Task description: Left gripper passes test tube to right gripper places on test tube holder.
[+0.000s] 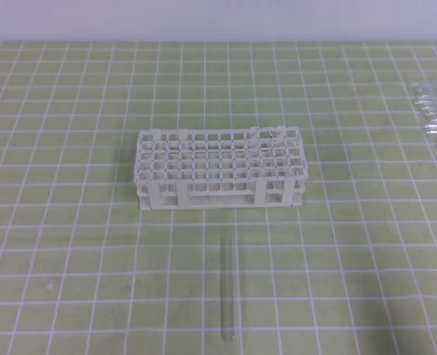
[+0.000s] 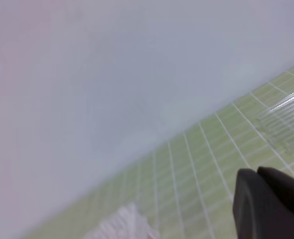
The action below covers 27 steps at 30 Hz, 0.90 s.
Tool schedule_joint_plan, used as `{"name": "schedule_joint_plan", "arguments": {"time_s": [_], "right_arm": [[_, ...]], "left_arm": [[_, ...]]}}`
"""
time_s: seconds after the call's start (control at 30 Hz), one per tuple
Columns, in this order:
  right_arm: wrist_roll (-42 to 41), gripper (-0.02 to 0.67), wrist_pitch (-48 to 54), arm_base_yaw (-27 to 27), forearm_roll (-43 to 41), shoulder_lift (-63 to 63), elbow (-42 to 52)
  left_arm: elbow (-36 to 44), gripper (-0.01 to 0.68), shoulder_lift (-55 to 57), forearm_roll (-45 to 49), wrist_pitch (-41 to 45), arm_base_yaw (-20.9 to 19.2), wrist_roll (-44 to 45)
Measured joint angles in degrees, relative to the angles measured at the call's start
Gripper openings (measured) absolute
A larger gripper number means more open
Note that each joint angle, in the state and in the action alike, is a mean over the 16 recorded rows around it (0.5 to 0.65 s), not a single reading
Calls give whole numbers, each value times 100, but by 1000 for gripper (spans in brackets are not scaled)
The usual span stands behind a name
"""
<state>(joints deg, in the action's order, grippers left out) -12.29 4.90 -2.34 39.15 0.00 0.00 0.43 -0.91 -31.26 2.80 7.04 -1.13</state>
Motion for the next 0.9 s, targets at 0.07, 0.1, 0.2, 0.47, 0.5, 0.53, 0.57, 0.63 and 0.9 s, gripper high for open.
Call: {"name": "schedule_joint_plan", "arguments": {"time_s": [0.07, 0.1, 0.2, 0.47, 0.5, 0.53, 0.57, 0.63, 0.9], "right_arm": [[1, -22, -199, 0, 502, 0, 0], [1, -22, -284, 0, 742, 0, 0], [0, -22, -454, 0, 1303, 0, 0], [-141, -22, -492, 0, 1522, 0, 0], [-196, -22, -471, 0, 1504, 0, 0], [-259, -22, -448, 0, 1486, 0, 0], [-324, -22, -423, 0, 1467, 0, 0], [-456, -21, -373, 0, 1430, 0, 0], [-961, -21, -188, 0, 1405, 0, 0]], "left_arm": [[-5, -4, 9, -246, -150, 0, -75], [-5, -4, 9, -344, -208, 0, -102], [-5, -4, 9, -536, -333, 0, -130], [0, -4, 21, -535, -505, 0, 135], [5, -3, 25, -524, -513, 0, 207], [5, -3, 34, -507, -514, -1, 293], [5, -3, 34, -492, -516, -1, 377], [10, -3, 38, -433, -483, -1, 608], [20, -3, 40, -404, -287, 0, 1368]]}}
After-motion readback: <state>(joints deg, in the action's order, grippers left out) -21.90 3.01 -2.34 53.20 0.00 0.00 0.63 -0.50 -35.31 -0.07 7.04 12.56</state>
